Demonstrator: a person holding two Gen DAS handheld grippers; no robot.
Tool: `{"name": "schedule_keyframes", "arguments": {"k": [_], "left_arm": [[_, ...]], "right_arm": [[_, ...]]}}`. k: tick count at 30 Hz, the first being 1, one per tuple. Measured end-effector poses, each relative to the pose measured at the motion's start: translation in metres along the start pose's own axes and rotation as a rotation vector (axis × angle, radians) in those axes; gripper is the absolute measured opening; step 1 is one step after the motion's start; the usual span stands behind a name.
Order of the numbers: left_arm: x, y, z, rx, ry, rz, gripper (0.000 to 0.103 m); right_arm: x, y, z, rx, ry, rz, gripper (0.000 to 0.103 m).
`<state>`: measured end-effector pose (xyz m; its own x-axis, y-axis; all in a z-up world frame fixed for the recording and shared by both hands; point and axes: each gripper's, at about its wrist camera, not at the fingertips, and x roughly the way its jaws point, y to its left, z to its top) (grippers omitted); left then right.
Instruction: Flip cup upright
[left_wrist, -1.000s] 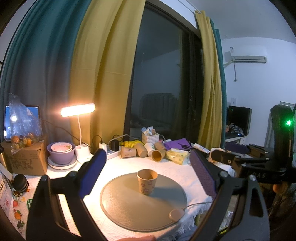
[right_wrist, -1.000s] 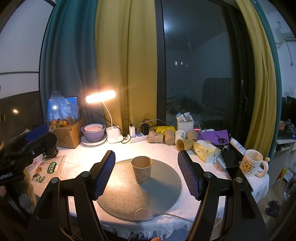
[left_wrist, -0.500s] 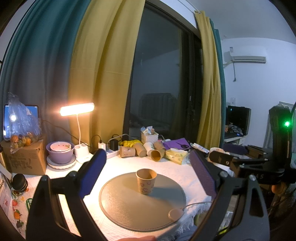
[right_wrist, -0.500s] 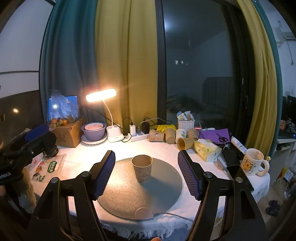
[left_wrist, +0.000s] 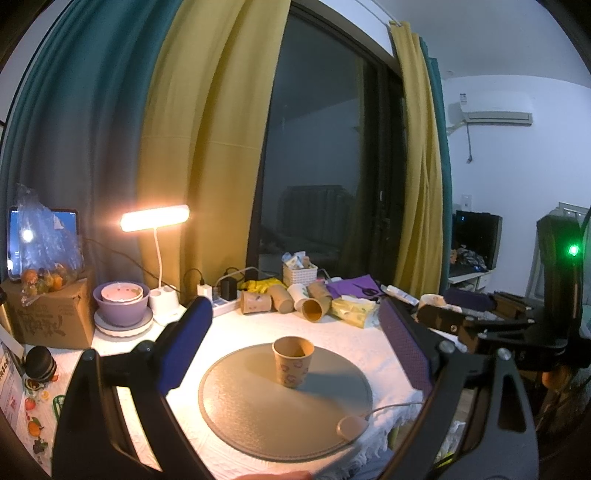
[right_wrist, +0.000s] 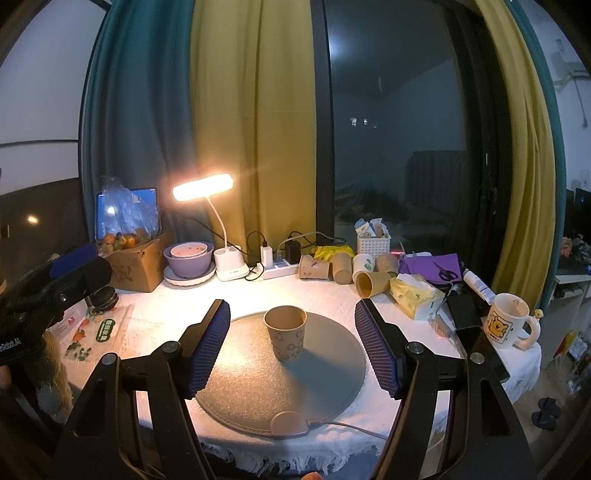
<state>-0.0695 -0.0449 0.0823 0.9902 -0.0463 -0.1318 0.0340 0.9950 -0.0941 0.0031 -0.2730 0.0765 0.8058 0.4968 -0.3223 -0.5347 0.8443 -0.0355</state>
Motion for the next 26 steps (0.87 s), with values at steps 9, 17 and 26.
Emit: {"name": "schedule_keyframes", "arguments": {"k": [9, 17, 26], "left_arm": [[-0.0001, -0.0008, 0.0001, 0.001, 0.000, 0.000, 0.093], [0.0000, -0.0011, 0.0002, 0.001, 0.000, -0.002, 0.093], [0.0046, -0.0040, -0.0014, 0.013, 0.003, -0.039, 0.093]], "right_arm": [[-0.0001, 0.0016, -0.0005, 0.002, 0.002, -0.001, 0.073], [-0.0009, 0.0031, -0.0008, 0.003, 0.002, -0.003, 0.073], [-0.0002, 0.0038, -0.0003, 0.001, 0.003, -0.004, 0.073]]}}
